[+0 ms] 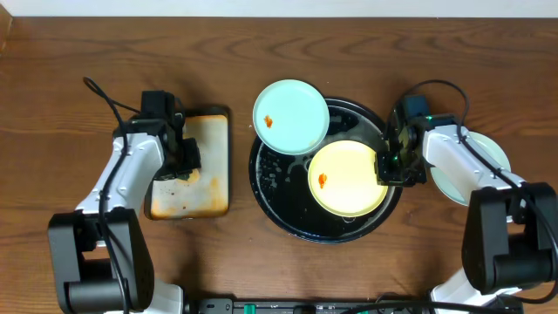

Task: Clean dirty plates on tray and stack at the side
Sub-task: 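Lift the sponge and move it toward the yellow plate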

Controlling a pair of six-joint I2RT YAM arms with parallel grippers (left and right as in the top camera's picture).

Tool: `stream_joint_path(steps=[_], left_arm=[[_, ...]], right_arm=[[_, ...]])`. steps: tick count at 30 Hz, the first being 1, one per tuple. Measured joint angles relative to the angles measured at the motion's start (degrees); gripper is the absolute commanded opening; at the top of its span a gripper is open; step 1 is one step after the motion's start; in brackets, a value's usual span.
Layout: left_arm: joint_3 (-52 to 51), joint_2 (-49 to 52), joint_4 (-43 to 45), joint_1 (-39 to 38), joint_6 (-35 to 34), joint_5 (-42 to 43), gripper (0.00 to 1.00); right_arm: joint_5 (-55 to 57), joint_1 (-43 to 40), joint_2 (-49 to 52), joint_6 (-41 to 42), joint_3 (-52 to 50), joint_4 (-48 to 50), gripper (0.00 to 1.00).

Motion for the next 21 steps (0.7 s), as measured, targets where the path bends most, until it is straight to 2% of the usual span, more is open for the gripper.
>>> stream_joint_path(steps=[13, 21], left_arm=[[-3.10, 4.39, 4.22, -0.09, -0.02, -0.02, 0.07], [1.62, 4.37, -5.11, -0.04, 0.00, 2.51, 0.07]], right_arm=[[0.63, 0.00, 0.02, -0.44, 0.00, 0.87, 0.25], [0.61, 0.00, 0.02, -0.44, 0.00, 1.42, 0.26]])
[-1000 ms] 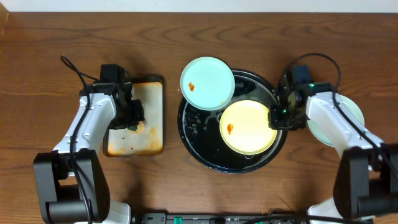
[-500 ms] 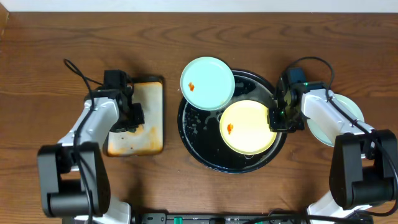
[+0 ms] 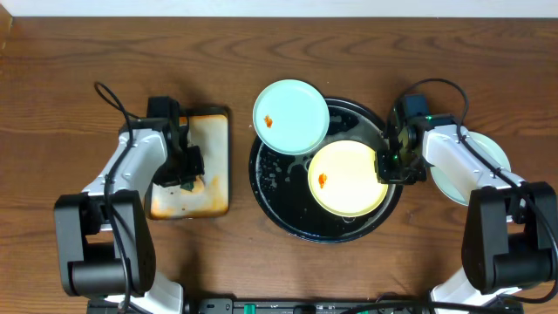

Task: Clean dirty plates on tray and stack at the side
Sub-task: 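Lift the sponge and move it toward the yellow plate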

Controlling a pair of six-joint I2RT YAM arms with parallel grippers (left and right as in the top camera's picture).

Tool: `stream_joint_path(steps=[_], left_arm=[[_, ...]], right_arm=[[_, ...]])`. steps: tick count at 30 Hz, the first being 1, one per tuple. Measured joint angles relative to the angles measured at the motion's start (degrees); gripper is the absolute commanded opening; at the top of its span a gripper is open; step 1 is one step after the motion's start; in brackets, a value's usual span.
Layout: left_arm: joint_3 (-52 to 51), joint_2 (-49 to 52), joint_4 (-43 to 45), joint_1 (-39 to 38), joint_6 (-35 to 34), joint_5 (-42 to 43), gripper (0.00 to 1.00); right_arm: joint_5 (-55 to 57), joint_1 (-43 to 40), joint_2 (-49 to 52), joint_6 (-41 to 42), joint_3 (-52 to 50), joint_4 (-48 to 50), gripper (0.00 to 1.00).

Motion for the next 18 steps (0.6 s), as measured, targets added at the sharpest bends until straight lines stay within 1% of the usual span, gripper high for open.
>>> stream_joint_path(steps=[4, 7, 13, 17, 18], left_arm=[[5.49, -1.05, -4.46, 0.00, -0.02, 0.33, 0.07], [8.17, -3.69, -5.68, -0.07, -0.02, 0.42, 0.07], [8.90, -9.27, -6.12, -2.05, -1.14, 0.42, 0.07], [8.90, -11.69, -6.12, -5.55, -3.02, 0.44, 0.07], [8.90, -12.17, -6.12, -6.75, -3.56, 0.55, 0.07]], right_arm=[[-0.02, 0.00, 0.00, -0.02, 0.00, 0.46, 0.26], [-0.13, 0.00, 0.00, 0.00, 0.00, 1.20, 0.26], [-0.15, 0.00, 0.00, 0.00, -0.20, 3.34, 0.25], [-0.02, 0.00, 0.00, 0.02, -1.95, 6.60, 0.22], [0.02, 0.00, 0.00, 0.02, -2.62, 7.34, 0.20]])
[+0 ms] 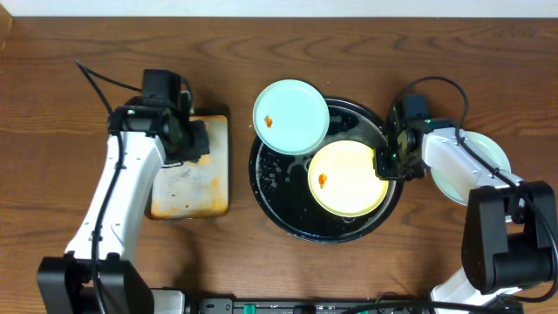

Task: Clean dirty plates on tray and stack at the side
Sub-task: 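Lift the sponge and move it toward the yellow plate, then scrub the pale yellow plate with the sponge while right gripper holds it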

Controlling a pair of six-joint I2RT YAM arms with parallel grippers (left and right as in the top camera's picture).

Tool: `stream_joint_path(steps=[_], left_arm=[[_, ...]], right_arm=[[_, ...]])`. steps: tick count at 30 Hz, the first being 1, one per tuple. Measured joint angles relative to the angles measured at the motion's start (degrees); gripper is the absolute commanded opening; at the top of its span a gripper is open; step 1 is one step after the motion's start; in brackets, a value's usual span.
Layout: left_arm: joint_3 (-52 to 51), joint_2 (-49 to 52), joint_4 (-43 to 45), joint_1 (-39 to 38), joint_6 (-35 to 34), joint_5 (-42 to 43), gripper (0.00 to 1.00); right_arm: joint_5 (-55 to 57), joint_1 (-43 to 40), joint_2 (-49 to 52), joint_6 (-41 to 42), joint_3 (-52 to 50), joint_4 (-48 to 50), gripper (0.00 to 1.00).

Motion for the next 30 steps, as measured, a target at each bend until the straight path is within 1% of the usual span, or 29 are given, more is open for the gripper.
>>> stream_joint_path(steps=[1, 4, 5, 9, 14, 18, 25, 30], left_arm=[[0.00, -0.33, 0.04, -1.16, -0.66, 0.31, 0.07], [0.00, -0.74, 0.94, -5.03, -2.69, 2.32, 0.07], [0.00, -0.74, 1.77, -6.38, -3.58, 3.10, 0.08], [0.00, -0.74, 5.88, -12.44, -6.97, 5.40, 0.07], [0.00, -0.68, 11.72, -19.82, -11.85, 6.78, 0.08], [0.02, 0.48, 14.53, -24.57, -15.61, 7.19, 0.08], [0.02, 9.07, 20.41, -30.99, -19.80, 9.51, 0.07], [0.02, 14.64, 20.92, -34.12, -21.18, 11.43, 0.07]], right_arm=[[0.04, 0.00, 0.00, -0.07, -0.63, 0.57, 0.15], [0.24, 0.00, -0.02, 0.00, -1.44, 1.05, 0.10], [0.28, 0.00, -0.02, -0.04, -1.44, 1.25, 0.06], [0.46, -0.09, -0.31, 0.00, -1.44, 1.42, 0.06], [0.44, -0.31, -0.31, -0.02, -1.44, 1.44, 0.04], [0.37, -0.33, -0.39, -0.02, -1.44, 1.44, 0.02], [0.24, -0.33, -0.44, 0.00, -1.44, 1.40, 0.02], [0.22, -0.33, -0.46, -0.02, -1.44, 1.36, 0.02]])
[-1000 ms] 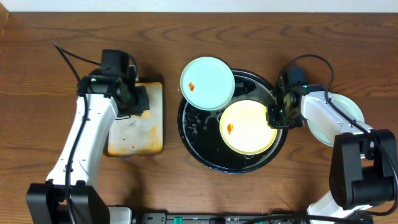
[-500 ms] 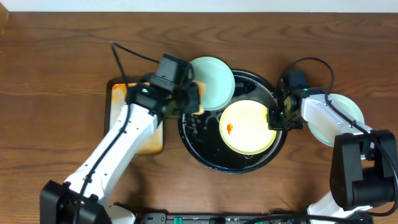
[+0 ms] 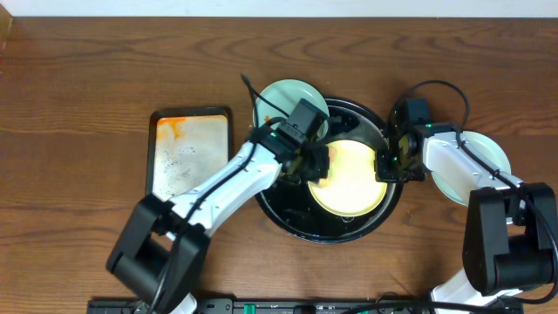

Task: Clean dirty plates on tray and stack at the side
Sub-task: 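Scrub the pale yellow plate with the sponge while right gripper holds it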

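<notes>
A yellow plate (image 3: 353, 183) lies in the round black tray (image 3: 327, 227). My left gripper (image 3: 314, 163) is down on the plate's left part, apparently shut on a small dark sponge that barely shows. The left arm covers that part of the plate. My right gripper (image 3: 384, 166) is shut on the yellow plate's right rim. A pale teal plate (image 3: 283, 96) rests on the tray's upper left rim, partly under the left arm. Another pale plate (image 3: 479, 161) lies on the table to the right, under the right arm.
A rectangular metal tray (image 3: 190, 166) with orange smears near its top lies on the table to the left. Cables loop above both wrists. Bare wooden table surrounds the trays.
My left gripper has left the top of the rectangular tray and now sits on the yellow plate's left part, where an orange spot showed. The rectangular tray is now uncovered. The right gripper still holds the plate's rim.
My left gripper was first down on the rectangular tray's left side, pressing a small pad there. Then it was at the tray's top edge. Now it is across on the yellow plate. My right gripper stayed shut on that plate's rim throughout.
</notes>
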Controlling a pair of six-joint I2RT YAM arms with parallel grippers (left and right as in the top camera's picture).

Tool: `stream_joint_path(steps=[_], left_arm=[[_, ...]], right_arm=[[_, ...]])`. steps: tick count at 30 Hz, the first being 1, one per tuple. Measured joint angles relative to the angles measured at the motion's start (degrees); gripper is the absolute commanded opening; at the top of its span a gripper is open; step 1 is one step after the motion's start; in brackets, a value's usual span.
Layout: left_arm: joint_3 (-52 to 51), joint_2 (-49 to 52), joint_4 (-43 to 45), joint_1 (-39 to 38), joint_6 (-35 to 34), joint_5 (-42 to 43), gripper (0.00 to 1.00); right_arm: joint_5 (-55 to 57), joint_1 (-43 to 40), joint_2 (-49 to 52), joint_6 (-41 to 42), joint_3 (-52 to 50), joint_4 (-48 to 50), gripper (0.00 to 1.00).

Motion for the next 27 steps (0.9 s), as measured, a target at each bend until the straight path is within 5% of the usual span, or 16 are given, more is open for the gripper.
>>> stream_joint_path(steps=[16, 27], left_arm=[[4.13, 6.97, 8.72, -4.24, -1.97, 1.25, 0.07], [5.44, 13.33, 4.20, -4.59, -2.27, -2.93, 0.08]], right_arm=[[-0.20, 0.00, -0.04, 0.02, 0.00, -0.17, 0.01], [-0.57, 0.02, -0.04, 0.07, 0.02, -0.57, 0.01]])
